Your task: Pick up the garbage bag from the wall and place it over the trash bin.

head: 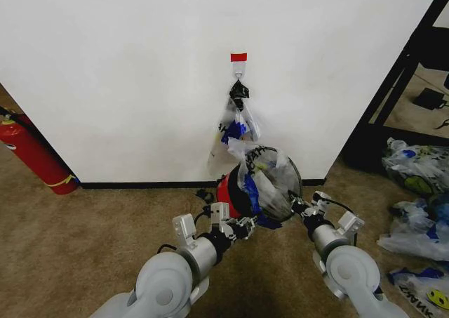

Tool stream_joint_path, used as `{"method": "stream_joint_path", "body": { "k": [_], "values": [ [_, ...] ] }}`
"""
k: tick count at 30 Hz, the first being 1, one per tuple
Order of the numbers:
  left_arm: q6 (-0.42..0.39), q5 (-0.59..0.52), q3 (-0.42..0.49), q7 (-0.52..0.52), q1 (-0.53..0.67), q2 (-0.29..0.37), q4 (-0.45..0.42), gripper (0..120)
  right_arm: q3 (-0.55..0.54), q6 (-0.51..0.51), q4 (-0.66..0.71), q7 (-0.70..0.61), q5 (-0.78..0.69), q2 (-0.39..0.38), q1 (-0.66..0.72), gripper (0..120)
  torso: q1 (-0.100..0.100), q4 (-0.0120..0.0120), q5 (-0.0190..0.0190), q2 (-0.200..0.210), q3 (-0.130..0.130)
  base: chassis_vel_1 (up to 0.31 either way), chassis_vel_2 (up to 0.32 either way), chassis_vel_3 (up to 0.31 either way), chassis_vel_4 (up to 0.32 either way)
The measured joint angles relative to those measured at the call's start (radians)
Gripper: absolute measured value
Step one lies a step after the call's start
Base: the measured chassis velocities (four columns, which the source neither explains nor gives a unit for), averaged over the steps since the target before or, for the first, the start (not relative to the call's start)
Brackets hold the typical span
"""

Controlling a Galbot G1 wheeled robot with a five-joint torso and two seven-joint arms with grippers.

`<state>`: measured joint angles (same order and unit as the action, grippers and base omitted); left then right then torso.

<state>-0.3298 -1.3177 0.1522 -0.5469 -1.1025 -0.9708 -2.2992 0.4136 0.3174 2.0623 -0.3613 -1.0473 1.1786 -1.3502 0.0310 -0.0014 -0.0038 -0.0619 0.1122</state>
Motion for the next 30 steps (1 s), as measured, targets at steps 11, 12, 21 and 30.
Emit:
{"method": "stream_joint_path", "body": {
  "k": [11, 12, 21, 30],
  "values": [
    [0.001, 0.012, -0.039, 0.02, -0.059, 0.033, -0.062, 0, 0.009, 0.001, -0.028, -0.03, 0.003, 0.005, 0.012, 0, 0.0, -0.0005, -0.0006, 0.0, 0.0, 0.0, 0.0, 0.0, 0.0],
    [-0.001, 0.017, -0.038, 0.023, -0.062, 0.034, -0.066, 0, 0.006, 0.002, -0.029, -0.031, 0.002, 0.007, 0.011, 0, 0.0, -0.0007, 0.0002, 0.0, 0.0, 0.0, 0.0, 0.0, 0.0],
    [-0.001, 0.034, -0.023, 0.032, -0.061, 0.028, -0.04, 0, 0.014, 0.0, -0.019, -0.039, -0.001, 0.013, 0.006, 0, 0.0, -0.0004, -0.0001, 0.0, 0.0, 0.0, 0.0, 0.0, 0.0],
    [-0.008, 0.021, -0.024, 0.028, -0.039, 0.015, -0.048, 0, 0.008, 0.0, -0.021, -0.038, -0.001, 0.013, 0.005, 0, 0.0, -0.0002, 0.0, 0.0, 0.0, 0.0, 0.0, 0.0, 0.0]
  ]
}}
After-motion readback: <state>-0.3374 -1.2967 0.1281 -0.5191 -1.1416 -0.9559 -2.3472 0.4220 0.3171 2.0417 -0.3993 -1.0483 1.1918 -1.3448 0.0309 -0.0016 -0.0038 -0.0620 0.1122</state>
